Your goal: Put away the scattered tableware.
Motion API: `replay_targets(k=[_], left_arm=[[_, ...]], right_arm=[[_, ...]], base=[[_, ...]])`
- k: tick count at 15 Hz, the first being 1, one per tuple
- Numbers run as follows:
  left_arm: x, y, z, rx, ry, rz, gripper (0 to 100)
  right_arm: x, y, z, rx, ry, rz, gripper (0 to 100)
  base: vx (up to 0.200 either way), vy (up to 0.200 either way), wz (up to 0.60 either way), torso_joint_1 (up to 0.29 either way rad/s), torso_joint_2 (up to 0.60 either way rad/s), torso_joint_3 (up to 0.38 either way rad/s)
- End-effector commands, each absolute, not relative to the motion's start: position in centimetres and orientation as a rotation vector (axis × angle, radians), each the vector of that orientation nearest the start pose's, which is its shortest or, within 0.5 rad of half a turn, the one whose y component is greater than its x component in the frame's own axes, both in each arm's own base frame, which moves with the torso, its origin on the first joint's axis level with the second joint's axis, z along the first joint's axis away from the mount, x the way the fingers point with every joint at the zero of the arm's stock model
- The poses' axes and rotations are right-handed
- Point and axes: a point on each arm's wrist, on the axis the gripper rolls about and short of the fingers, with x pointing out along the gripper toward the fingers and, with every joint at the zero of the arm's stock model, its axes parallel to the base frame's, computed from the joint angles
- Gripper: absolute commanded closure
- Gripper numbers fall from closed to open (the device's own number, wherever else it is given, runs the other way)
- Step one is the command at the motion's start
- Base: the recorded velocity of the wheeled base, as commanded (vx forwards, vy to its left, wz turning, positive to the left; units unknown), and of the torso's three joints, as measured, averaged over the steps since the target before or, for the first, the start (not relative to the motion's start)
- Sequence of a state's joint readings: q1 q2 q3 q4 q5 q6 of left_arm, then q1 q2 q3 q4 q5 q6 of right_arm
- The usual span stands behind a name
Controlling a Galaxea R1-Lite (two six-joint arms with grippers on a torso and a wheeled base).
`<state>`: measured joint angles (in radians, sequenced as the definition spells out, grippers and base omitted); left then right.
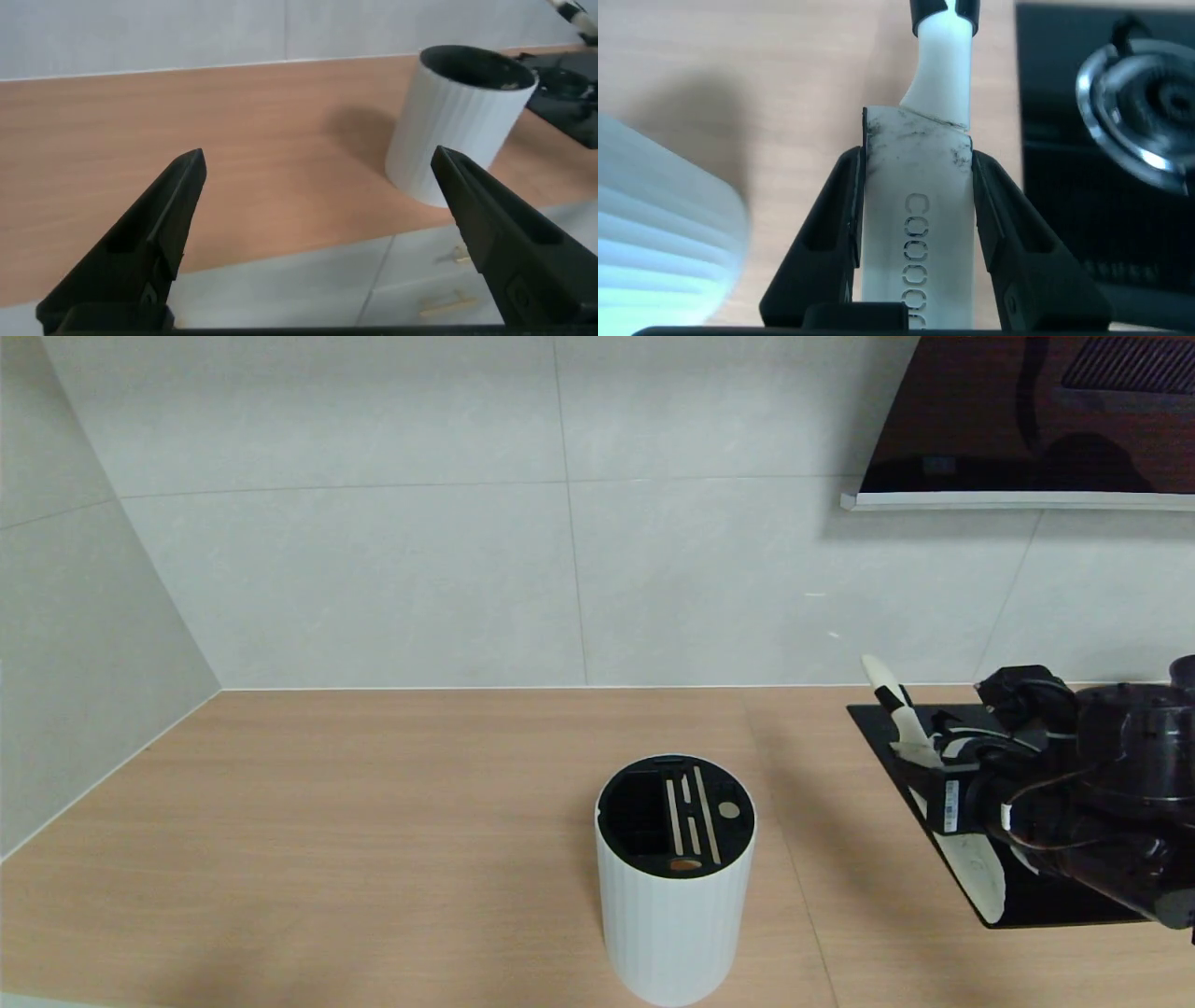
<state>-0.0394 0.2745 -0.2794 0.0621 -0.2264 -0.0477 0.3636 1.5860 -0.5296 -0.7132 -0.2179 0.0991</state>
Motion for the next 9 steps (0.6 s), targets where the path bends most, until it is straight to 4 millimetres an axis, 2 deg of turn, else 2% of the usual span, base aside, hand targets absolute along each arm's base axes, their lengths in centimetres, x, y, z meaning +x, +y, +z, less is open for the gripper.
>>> replay_targets(k=[1, 3, 4, 6, 7, 8, 9], left_arm=[[2.2, -0.7, 18.6, -0.069, 0.184, -0.292, 0], [7.4, -1.0, 21.6, -0.093, 0.295, -0.364, 0], [9.7, -1.1, 22.4, -0.097, 0.315, -0.368, 0], [14.7, -1.4, 23.0, -0.098, 0.327, -0.366, 0], [16.0, -1.4, 23.0, -0.098, 0.326, -0.366, 0], [18.6, -1.6, 23.1, -0.114, 0.316, -0.367, 0], [19.9, -2.1, 23.1, -0.151, 0.311, -0.387, 0]], right_arm=[[24.3, 9.3, 17.4, 0.014, 0.281, 0.152, 100], [24.9, 10.8, 19.5, 0.009, 0.280, 0.198, 100], [25.0, 11.3, 20.0, 0.009, 0.276, 0.215, 100], [25.1, 12.3, 21.1, 0.008, 0.268, 0.249, 100], [25.1, 12.7, 21.4, 0.008, 0.265, 0.263, 100], [25.5, 13.5, 22.0, 0.009, 0.255, 0.282, 100], [25.6, 14.3, 22.5, 0.012, 0.241, 0.306, 100]], base=[[0.000, 0.000, 0.00, 0.000, 0.00, 0.000], [0.000, 0.000, 0.00, 0.000, 0.00, 0.000], [0.000, 0.000, 0.00, 0.000, 0.00, 0.000], [0.000, 0.000, 0.00, 0.000, 0.00, 0.000], [0.000, 0.000, 0.00, 0.000, 0.00, 0.000], [0.000, 0.000, 0.00, 0.000, 0.00, 0.000], [0.000, 0.000, 0.00, 0.000, 0.00, 0.000]])
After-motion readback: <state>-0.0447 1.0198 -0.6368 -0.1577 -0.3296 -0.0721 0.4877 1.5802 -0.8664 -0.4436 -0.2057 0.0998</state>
